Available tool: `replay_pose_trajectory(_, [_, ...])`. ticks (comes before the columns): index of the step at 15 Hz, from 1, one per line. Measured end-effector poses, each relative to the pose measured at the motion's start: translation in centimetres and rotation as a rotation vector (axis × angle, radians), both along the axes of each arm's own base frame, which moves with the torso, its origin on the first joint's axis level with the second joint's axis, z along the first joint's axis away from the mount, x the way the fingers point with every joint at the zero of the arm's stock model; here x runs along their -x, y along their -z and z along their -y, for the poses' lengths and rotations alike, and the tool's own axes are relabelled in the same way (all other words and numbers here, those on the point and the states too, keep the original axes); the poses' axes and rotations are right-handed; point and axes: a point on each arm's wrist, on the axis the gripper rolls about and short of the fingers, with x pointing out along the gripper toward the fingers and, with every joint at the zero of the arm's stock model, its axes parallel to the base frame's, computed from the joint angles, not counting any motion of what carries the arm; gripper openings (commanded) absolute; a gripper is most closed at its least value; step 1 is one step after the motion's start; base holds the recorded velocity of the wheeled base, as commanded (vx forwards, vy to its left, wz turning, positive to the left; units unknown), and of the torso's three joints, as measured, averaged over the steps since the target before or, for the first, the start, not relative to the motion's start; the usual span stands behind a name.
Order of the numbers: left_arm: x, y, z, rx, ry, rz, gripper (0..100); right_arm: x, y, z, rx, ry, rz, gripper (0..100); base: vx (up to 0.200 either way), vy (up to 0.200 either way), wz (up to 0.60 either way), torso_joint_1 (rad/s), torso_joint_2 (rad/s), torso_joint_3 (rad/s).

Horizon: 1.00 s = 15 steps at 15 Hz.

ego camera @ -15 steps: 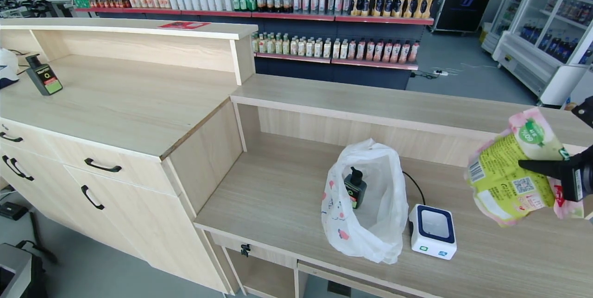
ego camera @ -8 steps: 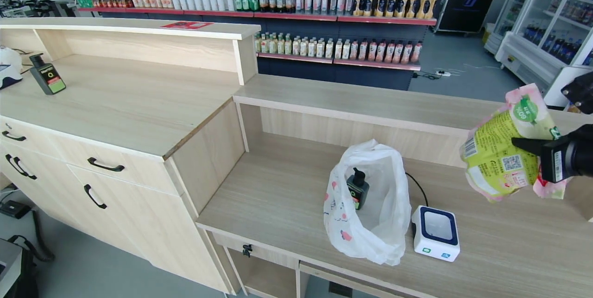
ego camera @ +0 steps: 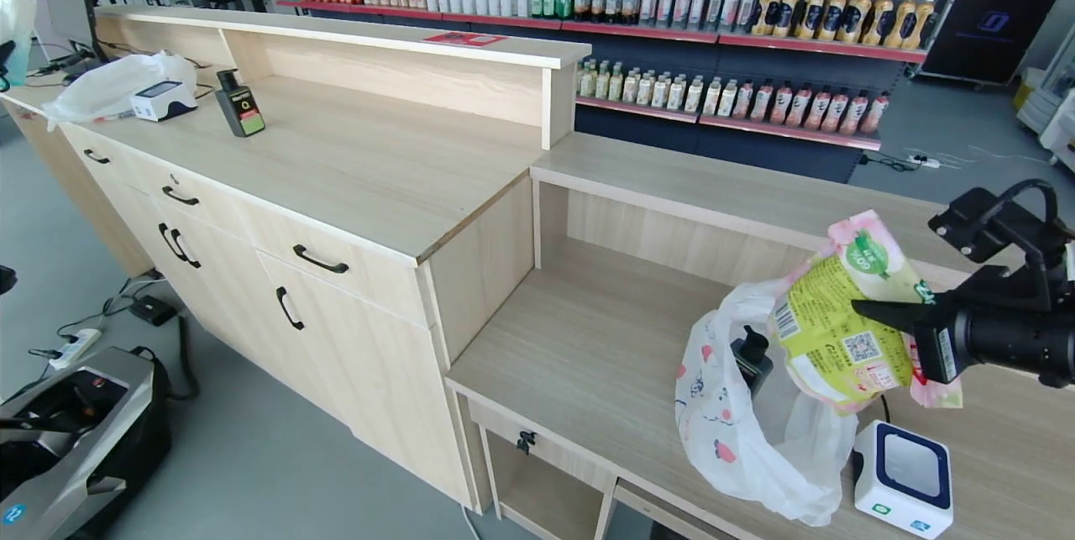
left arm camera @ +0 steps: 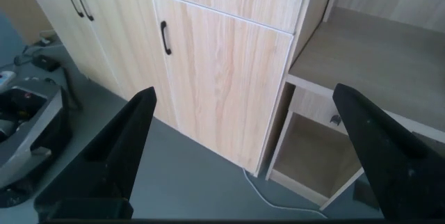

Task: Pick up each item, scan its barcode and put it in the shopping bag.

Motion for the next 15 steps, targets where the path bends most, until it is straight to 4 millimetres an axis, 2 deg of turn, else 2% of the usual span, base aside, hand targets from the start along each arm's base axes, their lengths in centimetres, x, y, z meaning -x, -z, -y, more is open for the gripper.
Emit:
replay_pose_trajectory(7, [0.0, 0.0, 0.0, 0.000, 0.001, 0.000, 100, -1.7, 4.2, 2.9, 0.114, 0.021, -0.106, 0, 0.000, 0.000, 0.00, 0.000, 0.00, 0.000])
replay_pose_trajectory(15, [0.0, 0.0, 0.0, 0.000, 0.001, 0.000, 100, -4.0, 7.7, 3.2, 0.072, -0.029, -0.203, 0, 0.000, 0.000, 0.00, 0.000, 0.00, 0.000])
